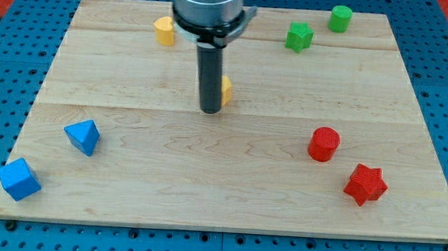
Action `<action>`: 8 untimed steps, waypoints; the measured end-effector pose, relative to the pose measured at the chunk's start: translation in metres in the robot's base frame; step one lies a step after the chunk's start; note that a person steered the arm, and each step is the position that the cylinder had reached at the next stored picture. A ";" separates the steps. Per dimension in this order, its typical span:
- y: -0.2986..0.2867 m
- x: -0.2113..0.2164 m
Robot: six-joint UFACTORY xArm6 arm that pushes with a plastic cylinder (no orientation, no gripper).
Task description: Push the heart into the hexagon
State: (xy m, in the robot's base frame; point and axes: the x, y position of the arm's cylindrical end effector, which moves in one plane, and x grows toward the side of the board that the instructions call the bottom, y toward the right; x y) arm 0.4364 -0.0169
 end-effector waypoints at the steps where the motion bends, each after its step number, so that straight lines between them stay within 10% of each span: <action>1: 0.000 0.000; 3: 0.062 -0.013; 4: 0.058 -0.089; 6: -0.047 -0.196; 8: -0.113 -0.182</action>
State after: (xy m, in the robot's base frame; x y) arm 0.2546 -0.1300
